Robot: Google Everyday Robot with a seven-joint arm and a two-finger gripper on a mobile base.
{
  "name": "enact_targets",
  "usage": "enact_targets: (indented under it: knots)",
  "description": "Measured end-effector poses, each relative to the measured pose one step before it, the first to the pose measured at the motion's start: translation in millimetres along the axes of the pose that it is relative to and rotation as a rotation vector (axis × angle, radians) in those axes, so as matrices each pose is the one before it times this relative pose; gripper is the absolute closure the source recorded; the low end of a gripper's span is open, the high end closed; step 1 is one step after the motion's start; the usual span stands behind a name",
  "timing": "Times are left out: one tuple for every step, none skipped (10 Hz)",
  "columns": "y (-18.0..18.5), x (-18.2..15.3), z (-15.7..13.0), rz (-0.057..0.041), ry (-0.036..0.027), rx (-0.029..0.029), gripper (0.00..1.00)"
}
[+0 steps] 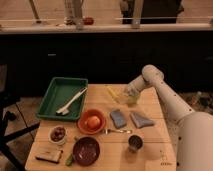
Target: Place banana in table surface
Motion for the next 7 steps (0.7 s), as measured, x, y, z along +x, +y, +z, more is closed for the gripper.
enact_targets:
  knots:
    - [0.67, 0.47, 0.07, -0.00131, 0.00148, -0.00294, 0.52]
    - [0.27, 0.01, -0.10, -0.00254, -0.00046, -0.00093, 0.53]
    - [-0.30, 0.62, -0.34, -0.00165, -0.00066, -0.00082, 0.59]
    - [-0.58, 0.11, -1.68, -0.00109, -0.00116, -0.00044, 0.63]
    - [-0.23, -0.11, -1.58, -0.00092, -0.00148, -0.00126, 0.64]
    - [0.19, 0.93, -1.39, -0.00100, 0.00106, -0.00217, 0.61]
    - [0.68, 0.29, -0.49, -0.00172, 0.00092, -0.00280, 0.57]
